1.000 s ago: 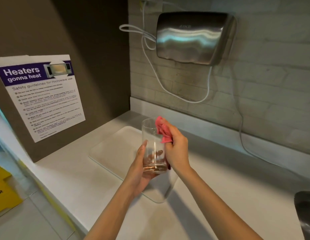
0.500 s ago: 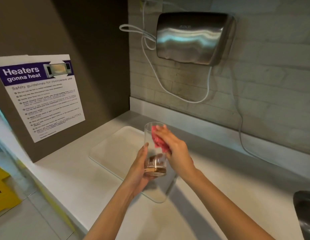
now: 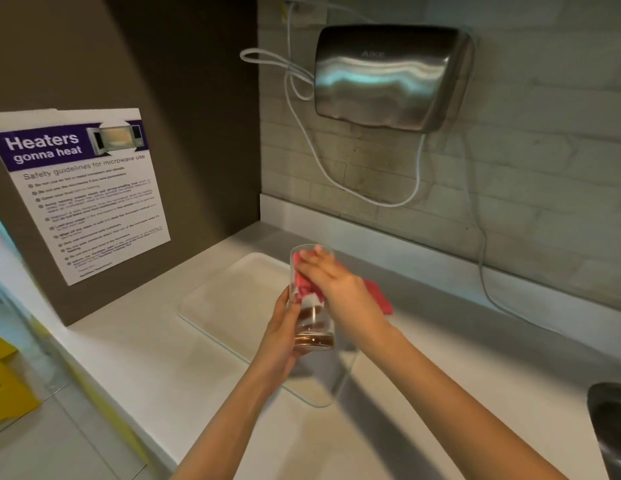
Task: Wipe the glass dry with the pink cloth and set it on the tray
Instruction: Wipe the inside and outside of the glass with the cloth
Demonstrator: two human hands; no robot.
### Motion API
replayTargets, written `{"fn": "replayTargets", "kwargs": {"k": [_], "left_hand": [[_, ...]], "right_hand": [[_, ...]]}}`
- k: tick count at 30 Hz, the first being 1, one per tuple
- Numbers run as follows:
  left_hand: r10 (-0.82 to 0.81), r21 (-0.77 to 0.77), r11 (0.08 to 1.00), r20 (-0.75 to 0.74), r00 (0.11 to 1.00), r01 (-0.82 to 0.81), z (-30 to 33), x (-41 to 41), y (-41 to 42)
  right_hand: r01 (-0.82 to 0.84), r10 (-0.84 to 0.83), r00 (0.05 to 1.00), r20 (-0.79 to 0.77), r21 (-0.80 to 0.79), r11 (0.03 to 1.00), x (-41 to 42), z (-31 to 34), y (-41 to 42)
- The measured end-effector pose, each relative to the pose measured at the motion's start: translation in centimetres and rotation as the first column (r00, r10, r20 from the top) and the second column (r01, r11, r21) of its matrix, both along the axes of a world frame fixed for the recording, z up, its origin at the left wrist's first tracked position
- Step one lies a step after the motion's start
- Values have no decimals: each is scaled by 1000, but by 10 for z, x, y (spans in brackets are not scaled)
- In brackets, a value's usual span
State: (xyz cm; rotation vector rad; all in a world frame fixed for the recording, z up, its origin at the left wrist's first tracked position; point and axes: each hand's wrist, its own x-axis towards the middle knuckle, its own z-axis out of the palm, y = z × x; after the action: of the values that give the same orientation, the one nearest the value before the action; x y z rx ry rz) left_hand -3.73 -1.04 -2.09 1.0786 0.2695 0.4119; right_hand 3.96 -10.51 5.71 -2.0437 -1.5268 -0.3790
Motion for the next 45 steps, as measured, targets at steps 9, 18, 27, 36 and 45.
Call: {"fn": "replayTargets", "kwargs": {"k": [9,18,27,36,45], "left_hand": [[-10,-8,1000,-18,1000,10,-5,-5,-1],[-9,-39,999,17,1000,9,-1,-4,11],[-17,-21,1000,6,1000,17,5,-3,9],[-69,-108,992,2,998,69,0,-10,8],[-53,-107,993,-11,999,51,2,-12,15]], "right_hand": [[185,-108,955,-275,270,945,4,-7,-8],[-110,120,985,-122,85,990,-6,-36,-28],[4,28,979,-201,156,988,-6,-10,-2],[131,-19,934,-357,292,948,-3,-21,-14],[-173,195,962,-192,126,977,-25,-52,-40]]}}
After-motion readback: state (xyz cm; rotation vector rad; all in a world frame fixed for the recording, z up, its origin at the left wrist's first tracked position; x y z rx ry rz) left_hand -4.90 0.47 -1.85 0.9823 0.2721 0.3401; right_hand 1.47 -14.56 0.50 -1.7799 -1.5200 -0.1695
